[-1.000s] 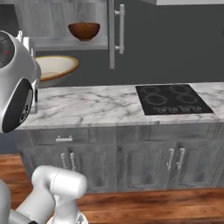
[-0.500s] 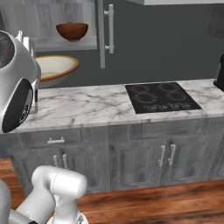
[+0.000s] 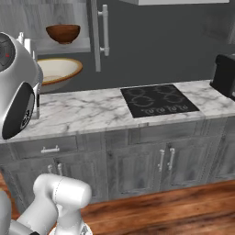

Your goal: Move the bowls from the cabinet to the plates on the dining table.

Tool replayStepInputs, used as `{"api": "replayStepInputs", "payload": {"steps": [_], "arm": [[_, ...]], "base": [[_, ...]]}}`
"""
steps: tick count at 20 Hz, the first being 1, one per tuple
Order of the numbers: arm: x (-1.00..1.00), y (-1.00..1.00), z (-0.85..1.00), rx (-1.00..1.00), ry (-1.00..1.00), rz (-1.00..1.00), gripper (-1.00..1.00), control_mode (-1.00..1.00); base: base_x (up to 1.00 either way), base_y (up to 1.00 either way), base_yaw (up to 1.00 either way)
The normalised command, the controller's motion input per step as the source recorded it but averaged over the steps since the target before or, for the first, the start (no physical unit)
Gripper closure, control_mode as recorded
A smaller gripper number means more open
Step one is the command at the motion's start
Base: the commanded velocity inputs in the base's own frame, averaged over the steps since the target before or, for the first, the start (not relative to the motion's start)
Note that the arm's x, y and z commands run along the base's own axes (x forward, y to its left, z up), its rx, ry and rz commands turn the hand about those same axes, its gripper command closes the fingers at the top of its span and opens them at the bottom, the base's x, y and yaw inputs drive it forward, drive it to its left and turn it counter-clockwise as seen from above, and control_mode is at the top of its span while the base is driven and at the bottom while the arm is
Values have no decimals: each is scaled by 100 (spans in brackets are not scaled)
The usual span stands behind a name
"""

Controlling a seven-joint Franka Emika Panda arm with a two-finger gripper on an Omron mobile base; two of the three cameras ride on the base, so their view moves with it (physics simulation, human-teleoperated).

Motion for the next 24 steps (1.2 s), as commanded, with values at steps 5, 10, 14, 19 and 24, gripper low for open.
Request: {"api": "replayStepInputs", "payload": {"steps": [5,10,14,19,24], "arm": [[0,0,0,0,0,0,100,100],[0,0,0,0,0,0,100,100],[0,0,0,0,0,0,100,100],[0,0,0,0,0,0,100,100],[0,0,0,0,0,0,100,100]], "base": [[0,0,-25],[0,0,-25],[1,2,-25],[3,12,-22],[0,9,-23]]}}
